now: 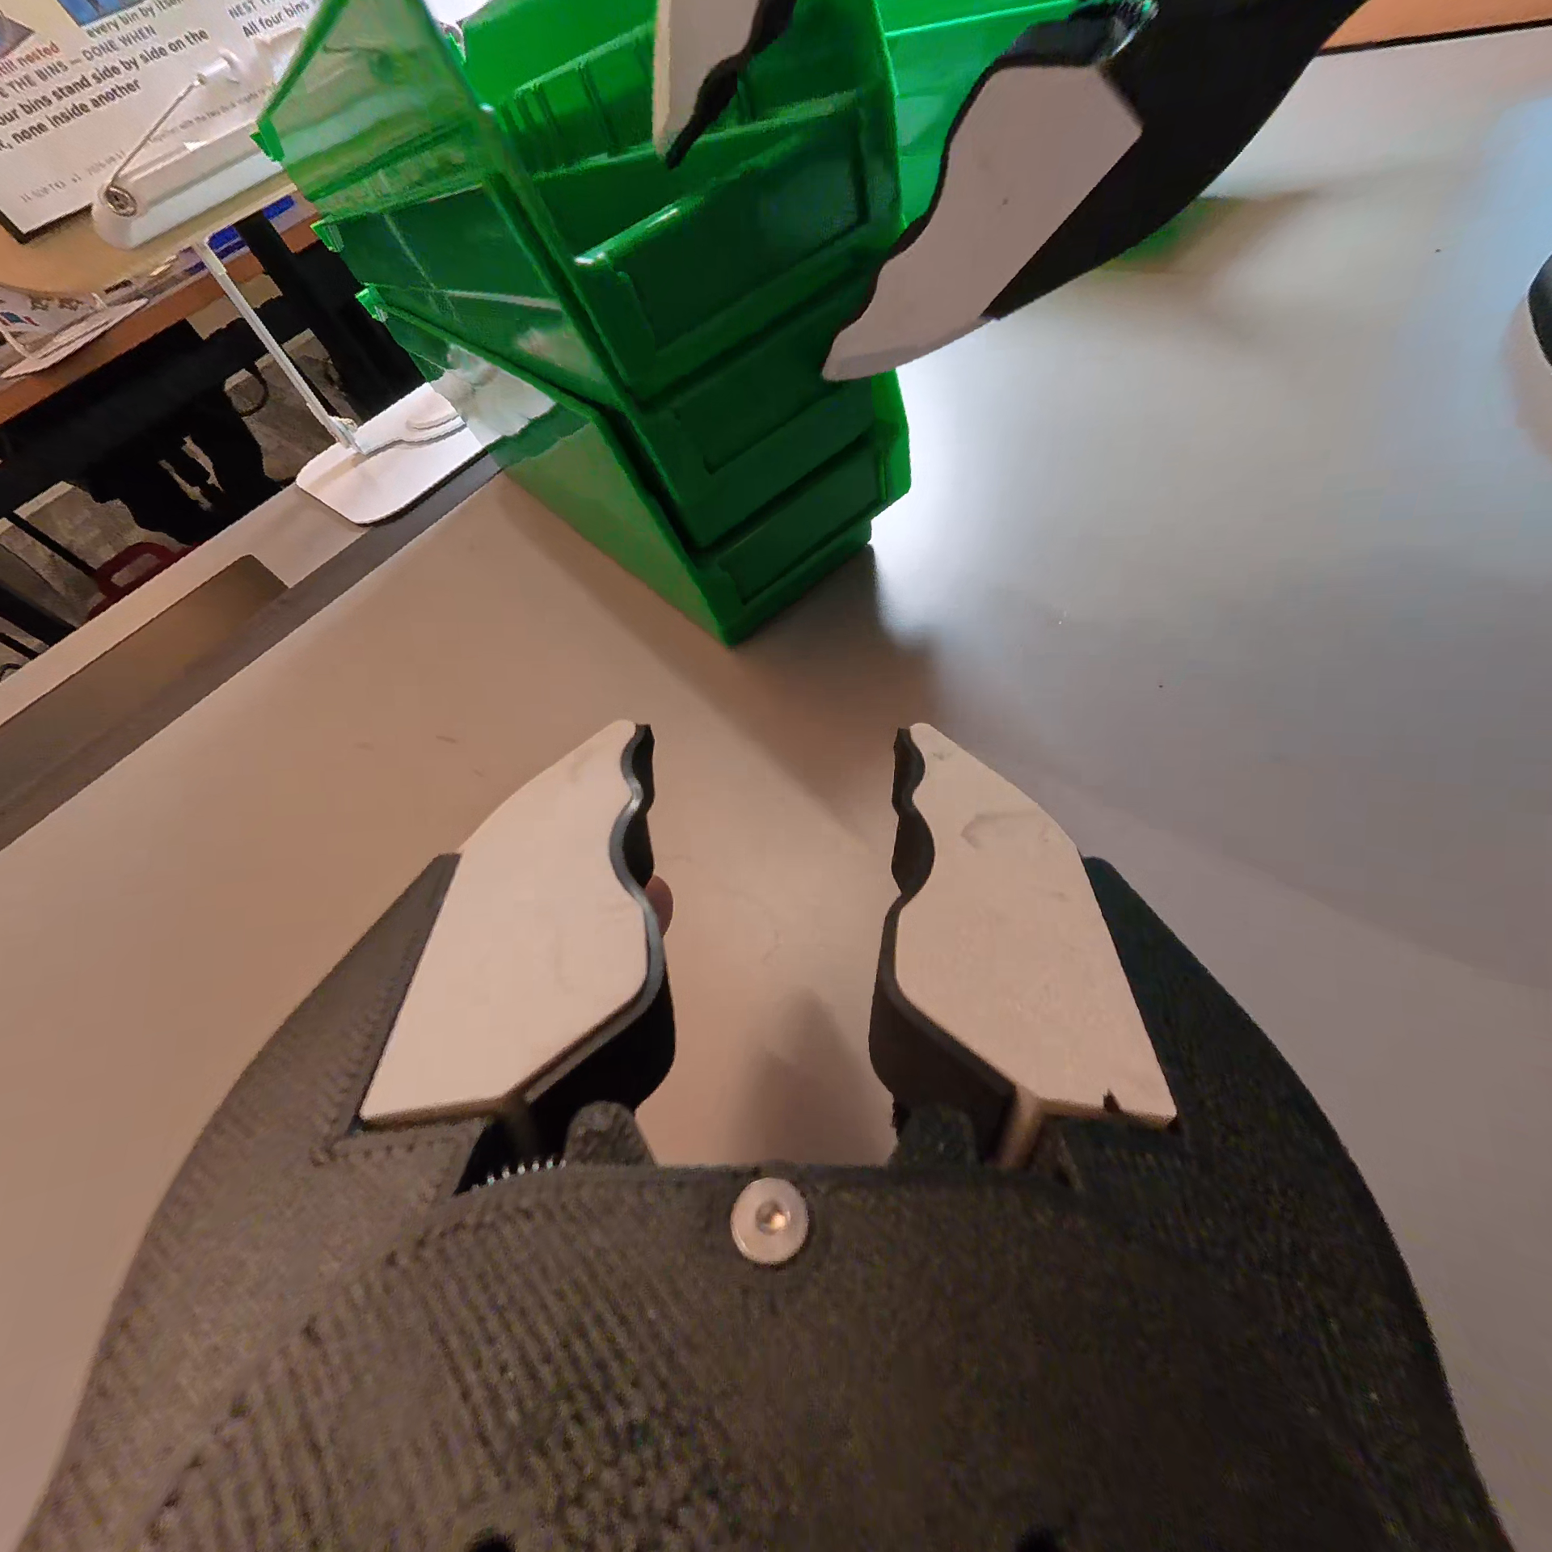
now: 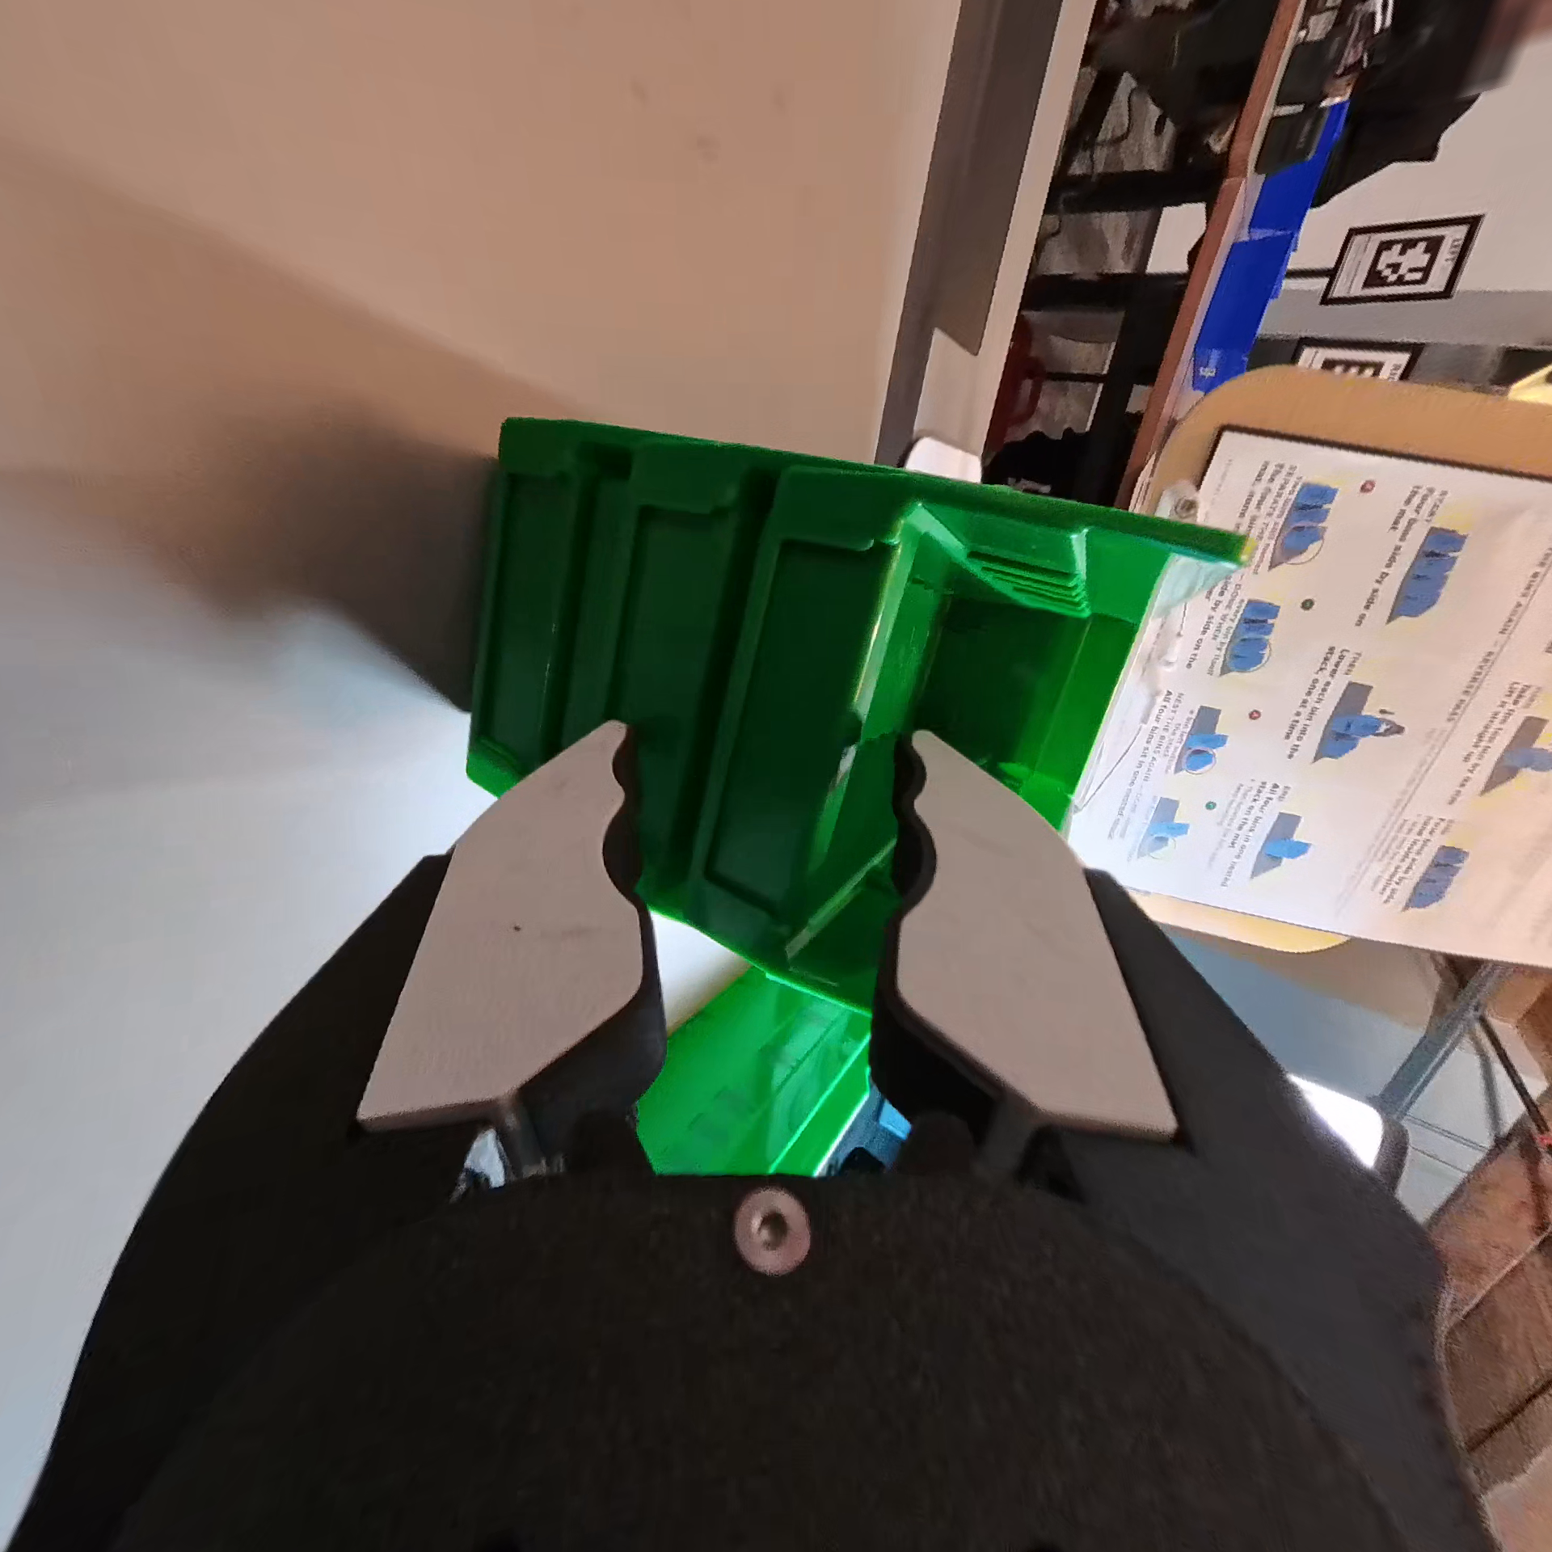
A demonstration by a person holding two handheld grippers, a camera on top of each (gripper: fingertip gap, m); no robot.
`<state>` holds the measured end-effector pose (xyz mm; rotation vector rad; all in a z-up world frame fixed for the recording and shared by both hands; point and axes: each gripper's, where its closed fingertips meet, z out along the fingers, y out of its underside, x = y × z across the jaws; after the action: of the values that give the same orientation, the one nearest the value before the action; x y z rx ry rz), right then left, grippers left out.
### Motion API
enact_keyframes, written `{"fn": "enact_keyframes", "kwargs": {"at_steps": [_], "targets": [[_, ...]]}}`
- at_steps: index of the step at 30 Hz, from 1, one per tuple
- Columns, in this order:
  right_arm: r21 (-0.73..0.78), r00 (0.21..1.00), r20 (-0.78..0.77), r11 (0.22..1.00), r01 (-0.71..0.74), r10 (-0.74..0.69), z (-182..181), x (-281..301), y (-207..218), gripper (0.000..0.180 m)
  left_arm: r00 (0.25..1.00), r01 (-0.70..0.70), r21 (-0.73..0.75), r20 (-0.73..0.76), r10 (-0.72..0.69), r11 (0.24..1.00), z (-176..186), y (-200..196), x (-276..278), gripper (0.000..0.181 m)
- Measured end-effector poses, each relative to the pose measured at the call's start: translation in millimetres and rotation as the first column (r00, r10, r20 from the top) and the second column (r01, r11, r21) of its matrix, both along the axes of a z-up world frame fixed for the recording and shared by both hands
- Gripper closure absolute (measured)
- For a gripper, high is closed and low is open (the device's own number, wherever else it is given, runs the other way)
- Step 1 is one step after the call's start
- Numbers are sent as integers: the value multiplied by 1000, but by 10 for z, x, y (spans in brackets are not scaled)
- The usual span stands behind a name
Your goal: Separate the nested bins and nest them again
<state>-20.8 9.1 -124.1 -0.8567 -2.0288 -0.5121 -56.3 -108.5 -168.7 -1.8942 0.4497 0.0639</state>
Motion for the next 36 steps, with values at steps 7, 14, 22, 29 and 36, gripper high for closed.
{"fn": "enact_keyframes", "kwargs": {"at_steps": [7, 14, 22, 29, 36], "targets": [[57, 998, 37, 997, 43, -45, 3, 324, 265, 122, 1000, 10, -12, -5, -10, 1000, -35, 11, 33, 126], [-159, 979, -203, 987, -29, -5, 371, 516, 118, 124, 1000, 5, -6, 6, -5, 1000, -25, 7, 28, 125], [-275, 950, -108, 927, 254, -293, 295, 1933, 1059, 121, 994, 39, 1, 100, -39, 999, 49, -5, 119, 127], [-280, 905, 105, 862, 424, -411, -611, 2643, 1674, 109, 994, 54, 15, 95, -55, 998, 53, 22, 188, 127], [-241, 907, 225, 882, 406, -356, -991, 2477, 1891, 136, 996, 55, -12, 67, -54, 998, -58, 48, 199, 127]]}}
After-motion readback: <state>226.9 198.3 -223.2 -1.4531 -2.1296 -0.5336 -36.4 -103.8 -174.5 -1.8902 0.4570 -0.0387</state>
